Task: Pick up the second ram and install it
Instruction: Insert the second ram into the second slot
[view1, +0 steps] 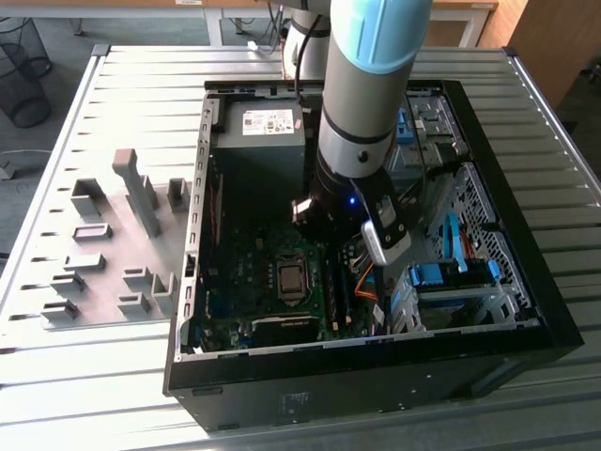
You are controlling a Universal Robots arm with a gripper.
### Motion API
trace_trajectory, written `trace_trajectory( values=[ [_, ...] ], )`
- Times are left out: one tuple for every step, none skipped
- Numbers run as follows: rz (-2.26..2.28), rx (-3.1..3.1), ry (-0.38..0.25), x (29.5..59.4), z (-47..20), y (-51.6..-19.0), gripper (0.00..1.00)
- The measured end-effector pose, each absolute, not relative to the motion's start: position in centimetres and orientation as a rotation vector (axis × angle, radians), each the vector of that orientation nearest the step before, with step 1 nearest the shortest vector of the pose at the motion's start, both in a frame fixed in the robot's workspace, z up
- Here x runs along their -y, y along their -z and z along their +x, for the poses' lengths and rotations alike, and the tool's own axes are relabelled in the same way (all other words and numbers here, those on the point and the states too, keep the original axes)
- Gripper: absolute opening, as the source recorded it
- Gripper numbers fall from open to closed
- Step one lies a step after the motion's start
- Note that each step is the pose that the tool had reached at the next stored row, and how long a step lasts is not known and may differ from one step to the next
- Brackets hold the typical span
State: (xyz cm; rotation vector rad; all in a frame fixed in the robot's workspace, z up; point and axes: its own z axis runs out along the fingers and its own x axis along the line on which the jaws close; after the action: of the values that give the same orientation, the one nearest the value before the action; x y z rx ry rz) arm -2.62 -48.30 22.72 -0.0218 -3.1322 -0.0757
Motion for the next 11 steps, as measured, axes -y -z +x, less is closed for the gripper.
trace_trajectory(
  values=[
    [-0.022,3.132,0.076,48.30,-2.62,-22.77,0.21],
    [-0.022,3.132,0.076,48.29,-2.62,-22.83,0.21],
    [-0.022,3.132,0.076,48.29,-2.62,-22.89,0.20],
    [-0.022,3.132,0.076,48.30,-2.62,-22.98,0.20],
    [-0.022,3.132,0.076,48.29,-2.61,-23.02,0.13],
    [-0.022,3.132,0.076,48.29,-2.61,-23.01,0.10],
    [-0.022,3.132,0.076,48.29,-2.61,-23.01,0.10],
    [-0.022,3.132,0.076,48.29,-2.61,-23.02,0.10],
    [-0.022,3.132,0.076,48.30,-2.61,-23.02,0.10],
    [-0.022,3.132,0.076,48.30,-2.62,-23.03,0.10],
    [-0.022,3.131,0.076,48.30,-2.62,-23.01,0.10]
  ],
)
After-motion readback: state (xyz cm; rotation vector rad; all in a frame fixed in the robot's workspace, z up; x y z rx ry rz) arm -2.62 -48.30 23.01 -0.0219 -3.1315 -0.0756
